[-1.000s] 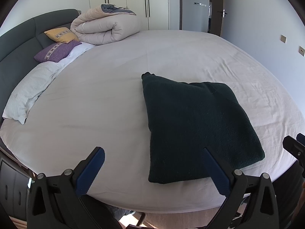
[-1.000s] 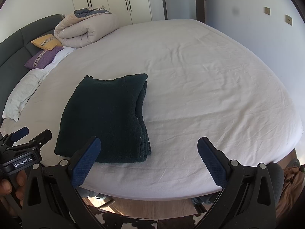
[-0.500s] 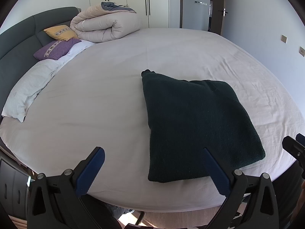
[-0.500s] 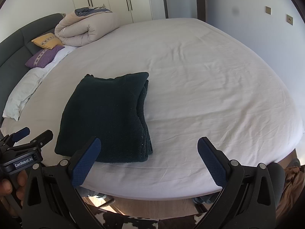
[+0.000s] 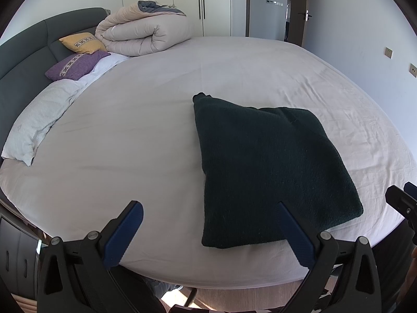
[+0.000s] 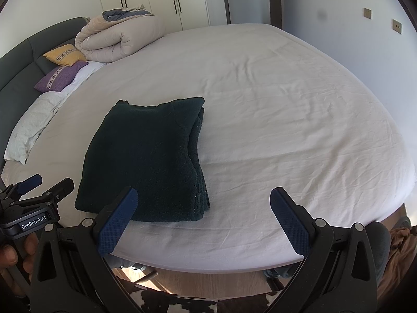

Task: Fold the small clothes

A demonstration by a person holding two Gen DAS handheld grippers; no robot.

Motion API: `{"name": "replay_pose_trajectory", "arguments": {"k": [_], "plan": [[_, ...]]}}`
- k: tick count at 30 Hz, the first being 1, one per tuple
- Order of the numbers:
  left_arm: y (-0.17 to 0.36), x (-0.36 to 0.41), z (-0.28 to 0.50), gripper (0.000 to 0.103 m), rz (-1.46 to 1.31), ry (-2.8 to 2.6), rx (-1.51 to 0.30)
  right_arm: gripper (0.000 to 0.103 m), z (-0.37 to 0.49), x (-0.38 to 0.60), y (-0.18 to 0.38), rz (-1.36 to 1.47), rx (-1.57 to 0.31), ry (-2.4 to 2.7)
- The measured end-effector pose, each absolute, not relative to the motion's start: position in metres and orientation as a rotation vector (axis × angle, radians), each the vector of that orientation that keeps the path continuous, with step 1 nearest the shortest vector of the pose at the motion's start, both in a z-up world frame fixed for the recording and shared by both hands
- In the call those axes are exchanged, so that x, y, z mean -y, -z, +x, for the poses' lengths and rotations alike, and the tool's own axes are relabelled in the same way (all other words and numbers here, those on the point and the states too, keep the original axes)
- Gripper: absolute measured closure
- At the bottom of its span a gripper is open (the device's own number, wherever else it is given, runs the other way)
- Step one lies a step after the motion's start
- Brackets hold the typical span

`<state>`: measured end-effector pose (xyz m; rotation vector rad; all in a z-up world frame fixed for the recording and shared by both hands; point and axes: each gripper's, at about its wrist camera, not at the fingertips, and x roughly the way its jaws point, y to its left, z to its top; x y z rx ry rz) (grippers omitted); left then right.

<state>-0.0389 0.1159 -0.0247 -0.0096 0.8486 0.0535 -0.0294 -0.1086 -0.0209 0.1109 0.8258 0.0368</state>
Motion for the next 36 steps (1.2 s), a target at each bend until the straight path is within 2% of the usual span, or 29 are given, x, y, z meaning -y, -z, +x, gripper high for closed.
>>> {"name": "replay_pose_trajectory", "arguments": {"k": [36], "plan": [[0.0322,-0.1192,-0.0359,0.0,-0.035,-0.051,-0.871,0.0,-0.0266,0.1093,0.0265,0.116,-0.84,-0.045]]}}
